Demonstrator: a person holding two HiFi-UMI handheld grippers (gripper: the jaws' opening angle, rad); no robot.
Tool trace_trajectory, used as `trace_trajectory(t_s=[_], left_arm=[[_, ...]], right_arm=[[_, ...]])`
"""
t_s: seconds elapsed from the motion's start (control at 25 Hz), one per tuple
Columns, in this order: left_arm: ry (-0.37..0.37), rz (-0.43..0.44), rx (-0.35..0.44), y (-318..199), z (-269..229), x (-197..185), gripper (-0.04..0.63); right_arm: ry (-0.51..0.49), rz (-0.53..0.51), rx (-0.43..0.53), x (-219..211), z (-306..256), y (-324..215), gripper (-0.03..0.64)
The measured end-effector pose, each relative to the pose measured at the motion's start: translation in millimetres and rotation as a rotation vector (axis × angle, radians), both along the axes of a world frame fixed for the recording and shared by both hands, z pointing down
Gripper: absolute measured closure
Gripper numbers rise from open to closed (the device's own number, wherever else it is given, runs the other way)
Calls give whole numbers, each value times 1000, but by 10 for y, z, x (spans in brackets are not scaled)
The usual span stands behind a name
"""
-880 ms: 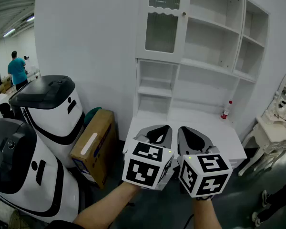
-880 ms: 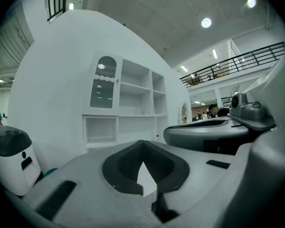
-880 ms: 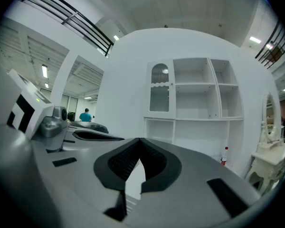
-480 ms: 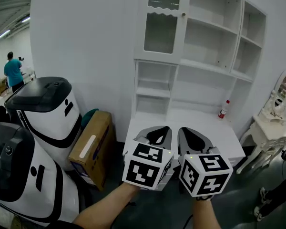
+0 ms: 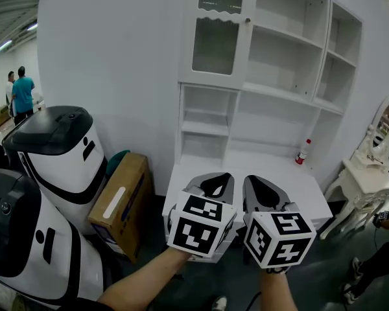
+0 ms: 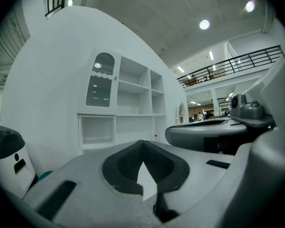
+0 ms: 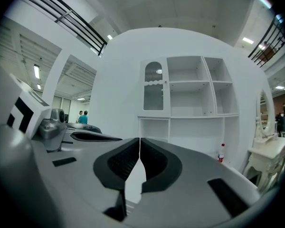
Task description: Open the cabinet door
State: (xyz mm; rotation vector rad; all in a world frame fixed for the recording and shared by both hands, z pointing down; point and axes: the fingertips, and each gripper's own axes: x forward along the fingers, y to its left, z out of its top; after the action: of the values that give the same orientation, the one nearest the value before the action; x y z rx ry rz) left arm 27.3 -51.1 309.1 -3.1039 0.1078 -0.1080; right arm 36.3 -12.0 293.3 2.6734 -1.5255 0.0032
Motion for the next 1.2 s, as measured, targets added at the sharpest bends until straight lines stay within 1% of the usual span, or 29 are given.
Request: trace_trajectory(t_s=[0.12, 0.32, 0.48, 0.72, 1.2], left_arm=[[-3, -14, 10, -12, -2, 159, 586], [7, -62, 30, -79, -82, 482, 586], [21, -97, 44, -117, -171, 777, 586], [16, -141, 68, -155, -248, 1241, 586], [22, -238, 77, -235, -287, 2058, 586]], right_arm=[[-2, -12, 10, 175, 2, -14, 595], [-4, -57, 24, 532, -47, -92, 595], [5, -94, 28, 833, -94, -150, 595], [-1, -147, 36, 1314, -145, -224, 595], [6, -248, 28, 2121, -183, -329, 595]])
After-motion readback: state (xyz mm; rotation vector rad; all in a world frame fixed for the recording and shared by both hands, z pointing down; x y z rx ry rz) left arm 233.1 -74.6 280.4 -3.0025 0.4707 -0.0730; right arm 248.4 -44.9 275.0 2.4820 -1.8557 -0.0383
